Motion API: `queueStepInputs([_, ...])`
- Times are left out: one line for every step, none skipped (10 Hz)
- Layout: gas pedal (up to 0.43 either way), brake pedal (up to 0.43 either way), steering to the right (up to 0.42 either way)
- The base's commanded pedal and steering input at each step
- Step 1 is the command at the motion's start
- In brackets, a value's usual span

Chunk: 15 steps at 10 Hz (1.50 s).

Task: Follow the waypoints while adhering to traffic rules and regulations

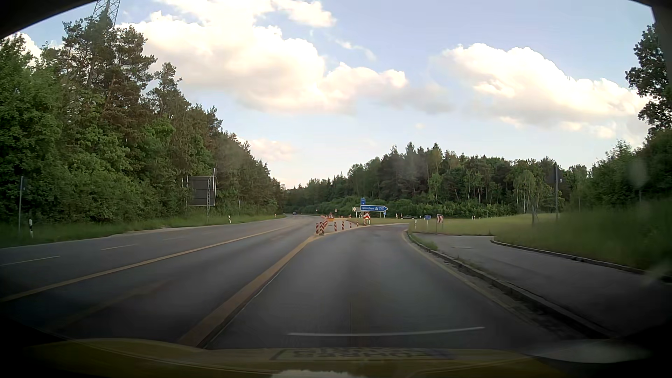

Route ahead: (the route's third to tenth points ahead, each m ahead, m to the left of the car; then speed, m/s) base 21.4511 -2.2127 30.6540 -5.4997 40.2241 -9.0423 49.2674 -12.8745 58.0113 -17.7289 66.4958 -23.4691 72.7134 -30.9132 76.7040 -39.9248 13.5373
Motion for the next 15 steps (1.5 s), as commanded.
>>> queueStepInputs([0.079,0.000,0.005])
queueStepInputs([0.079,0.000,0.006])
queueStepInputs([0.079,0.000,0.008])
queueStepInputs([0.079,0.000,0.009])
queueStepInputs([0.079,0.000,0.012])
queueStepInputs([0.079,0.000,0.015])
queueStepInputs([0.079,0.000,0.019])
queueStepInputs([0.079,0.000,0.021])
queueStepInputs([0.079,0.000,0.023])
queueStepInputs([0.079,0.000,0.024])
queueStepInputs([0.079,0.000,0.026])
queueStepInputs([0.079,0.000,0.027])
queueStepInputs([0.079,0.000,0.030])
queueStepInputs([0.079,0.000,0.032])
queueStepInputs([0.079,0.000,0.034])
